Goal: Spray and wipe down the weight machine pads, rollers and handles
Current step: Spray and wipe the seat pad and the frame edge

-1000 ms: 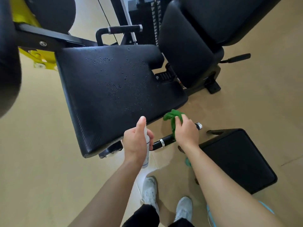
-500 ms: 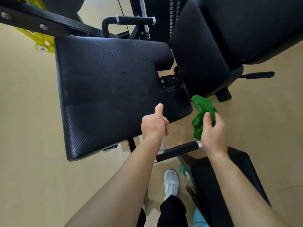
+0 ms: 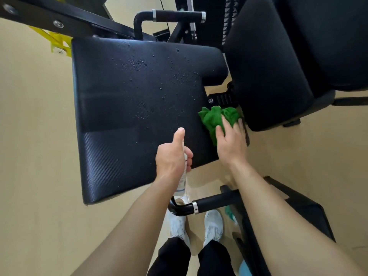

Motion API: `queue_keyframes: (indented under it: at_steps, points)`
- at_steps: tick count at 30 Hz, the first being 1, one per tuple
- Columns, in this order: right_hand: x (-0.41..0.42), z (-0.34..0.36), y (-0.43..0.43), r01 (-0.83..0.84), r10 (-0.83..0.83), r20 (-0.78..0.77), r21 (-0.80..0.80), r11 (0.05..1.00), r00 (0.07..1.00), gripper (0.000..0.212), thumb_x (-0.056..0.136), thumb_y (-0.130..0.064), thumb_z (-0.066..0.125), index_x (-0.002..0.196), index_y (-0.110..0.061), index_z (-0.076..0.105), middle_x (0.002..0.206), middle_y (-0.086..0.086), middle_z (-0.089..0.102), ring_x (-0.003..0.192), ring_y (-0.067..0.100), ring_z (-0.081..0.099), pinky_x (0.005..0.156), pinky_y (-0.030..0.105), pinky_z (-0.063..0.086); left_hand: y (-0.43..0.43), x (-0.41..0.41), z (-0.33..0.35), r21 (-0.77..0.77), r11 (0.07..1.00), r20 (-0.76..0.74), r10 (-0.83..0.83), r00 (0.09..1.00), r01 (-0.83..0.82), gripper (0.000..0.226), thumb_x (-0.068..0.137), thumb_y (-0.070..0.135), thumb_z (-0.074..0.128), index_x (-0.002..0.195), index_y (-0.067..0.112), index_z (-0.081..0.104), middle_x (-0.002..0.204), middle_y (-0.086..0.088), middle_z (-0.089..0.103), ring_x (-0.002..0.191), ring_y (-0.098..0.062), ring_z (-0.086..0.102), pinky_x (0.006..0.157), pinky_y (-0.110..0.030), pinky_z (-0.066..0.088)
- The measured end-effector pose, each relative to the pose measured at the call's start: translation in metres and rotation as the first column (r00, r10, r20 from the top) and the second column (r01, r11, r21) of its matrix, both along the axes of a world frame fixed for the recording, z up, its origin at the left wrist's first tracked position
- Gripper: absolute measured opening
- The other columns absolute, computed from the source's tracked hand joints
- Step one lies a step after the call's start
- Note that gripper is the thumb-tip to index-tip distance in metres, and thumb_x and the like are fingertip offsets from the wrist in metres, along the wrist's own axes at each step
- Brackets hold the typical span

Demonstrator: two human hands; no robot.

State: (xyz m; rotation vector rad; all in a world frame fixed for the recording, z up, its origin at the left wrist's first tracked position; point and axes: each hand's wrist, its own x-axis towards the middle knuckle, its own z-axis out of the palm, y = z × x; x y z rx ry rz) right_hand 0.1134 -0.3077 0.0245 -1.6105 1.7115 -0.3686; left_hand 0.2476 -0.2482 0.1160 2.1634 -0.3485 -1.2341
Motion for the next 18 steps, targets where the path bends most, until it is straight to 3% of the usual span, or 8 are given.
queue_keyframes:
  at_steps: [3, 5, 7, 9, 12, 15, 17, 18]
  points:
    - [0.058, 0.003, 0.012, -0.213, 0.203, -0.086, -0.13, 0.968, 0.975, 0.054, 0.103, -0.044, 0.03, 0.15, -0.022, 0.047, 0.152, 0.015, 0.046, 0.151, 0.035, 0.022, 0.123, 0.05, 0.018, -0.003, 0.032, 0.013, -0.064, 0.997, 0.023, 0.037, 0.999, -0.035, 0.068, 0.102, 0.053, 0.051, 0.055, 0.006, 0.062, 0.05, -0.007, 0.057, 0.044, -0.018, 0.054, 0.047, -0.026, 0.047]
    - [0.087, 0.015, 0.035, -0.44, 0.44, -0.057, -0.244, 0.864, 0.896, 0.052, 0.103, -0.045, 0.031, 0.147, -0.025, 0.051, 0.151, 0.012, 0.049, 0.149, 0.036, 0.029, 0.121, 0.05, 0.023, -0.005, 0.05, 0.02, -0.104, 0.994, 0.056, 0.046, 0.997, -0.04, 0.07, 0.102, 0.053, 0.051, 0.051, 0.007, 0.061, 0.049, -0.009, 0.057, 0.044, -0.019, 0.053, 0.049, -0.027, 0.047]
    - [0.087, 0.012, 0.037, -0.573, 0.571, -0.106, -0.3, 0.762, 0.814, 0.048, 0.103, -0.044, 0.037, 0.143, -0.027, 0.055, 0.15, 0.011, 0.051, 0.147, 0.035, 0.034, 0.119, 0.05, 0.029, -0.006, 0.062, 0.026, -0.123, 0.992, 0.069, 0.044, 0.997, -0.035, 0.07, 0.102, 0.054, 0.05, 0.051, 0.007, 0.061, 0.05, -0.009, 0.056, 0.045, -0.02, 0.053, 0.049, -0.028, 0.047]
    - [0.062, 0.001, 0.017, -0.517, 0.501, -0.13, -0.274, 0.811, 0.855, 0.046, 0.102, -0.041, 0.042, 0.145, -0.028, 0.052, 0.151, 0.014, 0.049, 0.148, 0.034, 0.032, 0.118, 0.052, 0.031, -0.007, 0.066, 0.028, -0.119, 0.991, 0.049, 0.064, 0.997, -0.057, 0.068, 0.102, 0.054, 0.05, 0.055, 0.006, 0.061, 0.05, -0.008, 0.056, 0.043, -0.019, 0.052, 0.045, -0.026, 0.045]
    - [0.018, -0.011, -0.002, -0.205, 0.183, -0.171, -0.125, 0.971, 0.968, 0.051, 0.105, -0.039, 0.042, 0.155, -0.03, 0.036, 0.158, 0.021, 0.036, 0.153, 0.032, 0.02, 0.123, 0.048, 0.022, -0.007, 0.061, 0.025, -0.092, 0.995, 0.034, 0.045, 0.998, -0.041, 0.068, 0.103, 0.055, 0.049, 0.057, 0.006, 0.062, 0.051, -0.006, 0.057, 0.042, -0.016, 0.053, 0.043, -0.025, 0.046]
    - [0.016, -0.012, 0.009, 0.088, -0.098, -0.194, -0.064, 0.994, 0.976, 0.052, 0.106, -0.035, 0.04, 0.156, -0.019, 0.036, 0.158, 0.022, 0.035, 0.152, 0.036, 0.018, 0.124, 0.05, 0.019, -0.005, 0.052, 0.021, -0.073, 0.997, 0.012, 0.017, 1.0, -0.016, 0.068, 0.103, 0.056, 0.049, 0.058, 0.006, 0.063, 0.051, -0.004, 0.059, 0.043, -0.015, 0.055, 0.048, -0.027, 0.048]
    - [0.041, -0.005, 0.025, 0.147, -0.155, -0.189, -0.055, 0.988, 0.97, 0.049, 0.106, -0.032, 0.043, 0.151, -0.012, 0.044, 0.155, 0.022, 0.04, 0.151, 0.039, 0.02, 0.123, 0.053, 0.018, -0.001, 0.049, 0.021, -0.069, 0.998, 0.014, -0.002, 1.0, 0.003, 0.068, 0.103, 0.055, 0.049, 0.058, 0.006, 0.064, 0.051, -0.004, 0.06, 0.044, -0.014, 0.056, 0.048, -0.027, 0.049]
    - [0.058, 0.002, 0.037, 0.081, -0.096, -0.172, -0.09, 0.993, 0.98, 0.047, 0.104, -0.031, 0.046, 0.148, -0.012, 0.048, 0.152, 0.022, 0.044, 0.15, 0.04, 0.024, 0.123, 0.054, 0.019, 0.0, 0.049, 0.021, -0.068, 0.998, 0.016, 0.002, 1.0, -0.001, 0.068, 0.103, 0.055, 0.049, 0.058, 0.006, 0.064, 0.051, -0.004, 0.06, 0.044, -0.014, 0.056, 0.047, -0.026, 0.049]
